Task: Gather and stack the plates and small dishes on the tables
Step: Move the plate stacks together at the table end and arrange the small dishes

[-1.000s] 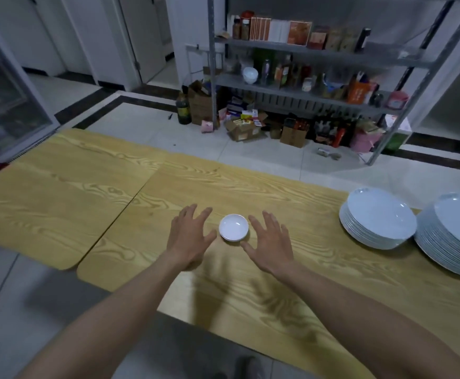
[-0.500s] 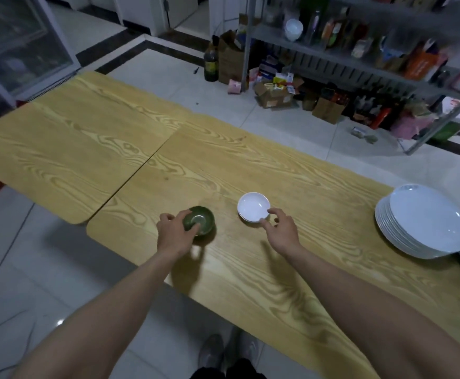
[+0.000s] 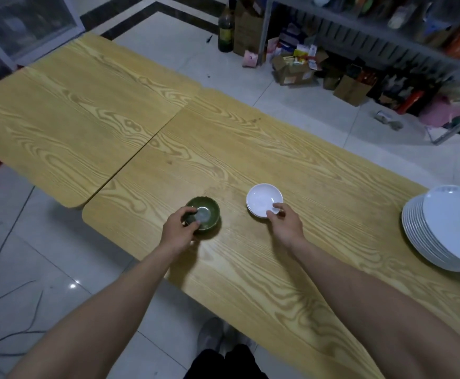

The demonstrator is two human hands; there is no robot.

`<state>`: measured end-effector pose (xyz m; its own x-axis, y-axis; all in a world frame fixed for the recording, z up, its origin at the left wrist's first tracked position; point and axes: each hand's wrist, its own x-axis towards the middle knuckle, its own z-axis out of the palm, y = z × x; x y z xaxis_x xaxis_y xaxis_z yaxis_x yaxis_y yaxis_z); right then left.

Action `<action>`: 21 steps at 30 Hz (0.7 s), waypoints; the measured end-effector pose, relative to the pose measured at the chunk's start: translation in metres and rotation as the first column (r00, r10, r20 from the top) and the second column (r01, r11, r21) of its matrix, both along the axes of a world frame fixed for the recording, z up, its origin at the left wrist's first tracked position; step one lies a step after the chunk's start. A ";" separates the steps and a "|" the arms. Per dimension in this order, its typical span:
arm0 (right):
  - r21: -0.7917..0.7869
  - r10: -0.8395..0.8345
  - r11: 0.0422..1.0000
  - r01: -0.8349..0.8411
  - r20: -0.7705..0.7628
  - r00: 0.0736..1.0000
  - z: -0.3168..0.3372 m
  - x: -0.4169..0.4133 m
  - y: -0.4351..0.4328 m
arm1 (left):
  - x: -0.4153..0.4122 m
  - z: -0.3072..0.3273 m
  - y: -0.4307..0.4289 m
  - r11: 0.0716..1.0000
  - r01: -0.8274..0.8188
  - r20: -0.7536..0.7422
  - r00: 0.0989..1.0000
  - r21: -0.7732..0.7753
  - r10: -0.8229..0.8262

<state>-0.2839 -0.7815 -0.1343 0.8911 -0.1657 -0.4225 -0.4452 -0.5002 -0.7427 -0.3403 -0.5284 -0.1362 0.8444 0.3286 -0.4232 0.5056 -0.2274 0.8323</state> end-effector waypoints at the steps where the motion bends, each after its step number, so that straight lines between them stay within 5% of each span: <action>1: 0.002 -0.013 1.000 0.013 -0.005 1.000 -0.002 0.002 0.000 | 0.001 -0.003 0.000 1.000 -0.014 -0.003 1.000 -0.010 0.013; 21: -0.040 -0.181 0.983 0.181 0.000 0.983 0.004 -0.004 -0.008 | 0.006 -0.002 -0.012 0.990 -0.073 0.005 0.997 -0.125 0.074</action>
